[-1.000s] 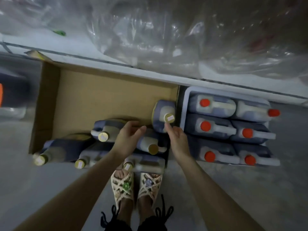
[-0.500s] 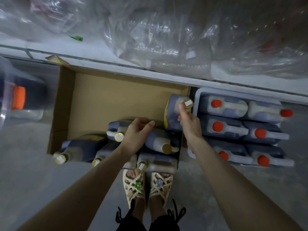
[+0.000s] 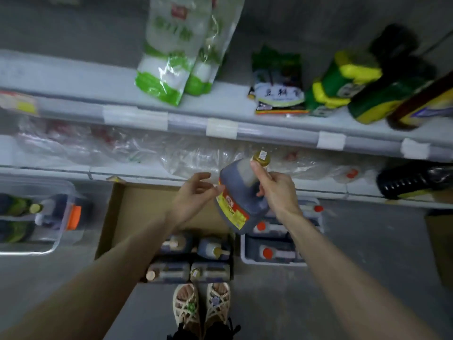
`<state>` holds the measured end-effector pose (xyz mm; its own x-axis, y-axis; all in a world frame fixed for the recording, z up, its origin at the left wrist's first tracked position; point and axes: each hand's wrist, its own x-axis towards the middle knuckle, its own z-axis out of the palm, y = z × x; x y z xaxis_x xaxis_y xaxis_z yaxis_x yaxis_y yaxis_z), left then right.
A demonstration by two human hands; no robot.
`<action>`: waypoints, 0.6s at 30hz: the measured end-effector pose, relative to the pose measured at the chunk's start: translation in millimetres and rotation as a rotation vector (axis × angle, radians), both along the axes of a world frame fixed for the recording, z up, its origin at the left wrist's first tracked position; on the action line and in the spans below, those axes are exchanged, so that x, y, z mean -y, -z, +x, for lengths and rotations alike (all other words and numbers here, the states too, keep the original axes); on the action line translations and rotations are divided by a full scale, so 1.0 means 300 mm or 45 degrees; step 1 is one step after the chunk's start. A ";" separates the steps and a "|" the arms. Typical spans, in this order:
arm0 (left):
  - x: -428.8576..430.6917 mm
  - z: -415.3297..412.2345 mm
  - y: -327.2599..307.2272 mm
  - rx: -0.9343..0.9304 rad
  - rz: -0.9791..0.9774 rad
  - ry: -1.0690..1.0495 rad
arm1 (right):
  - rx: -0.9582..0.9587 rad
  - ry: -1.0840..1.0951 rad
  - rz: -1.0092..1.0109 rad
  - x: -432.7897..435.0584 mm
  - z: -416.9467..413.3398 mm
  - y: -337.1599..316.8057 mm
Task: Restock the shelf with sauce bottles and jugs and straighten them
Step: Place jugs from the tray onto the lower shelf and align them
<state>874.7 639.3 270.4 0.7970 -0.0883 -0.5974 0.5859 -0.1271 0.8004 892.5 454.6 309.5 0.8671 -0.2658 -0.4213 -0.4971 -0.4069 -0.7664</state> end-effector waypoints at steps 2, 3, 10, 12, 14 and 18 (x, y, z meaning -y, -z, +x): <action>-0.004 0.036 -0.187 0.068 -0.057 0.101 | 0.099 -0.050 0.005 0.001 0.019 -0.218; -0.005 0.054 -0.277 0.101 -0.085 0.172 | 0.139 -0.069 0.007 0.002 0.030 -0.330; 0.007 0.194 -0.940 0.494 -0.144 0.457 | 0.478 -0.190 0.021 0.027 0.100 -1.077; 0.014 0.229 -1.103 0.561 -0.190 0.459 | 0.575 -0.212 0.068 0.039 0.124 -1.252; 0.025 0.259 -1.238 0.615 -0.216 0.432 | 0.651 -0.232 0.100 0.048 0.153 -1.400; 0.040 0.307 -1.452 0.758 -0.126 0.312 | 0.734 -0.310 0.210 0.054 0.231 -1.602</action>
<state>966.9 627.4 706.1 0.9389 -0.3418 -0.0397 0.0020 -0.1099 0.9939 961.9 438.3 790.1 0.9937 -0.0046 0.1116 0.1047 -0.3099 -0.9450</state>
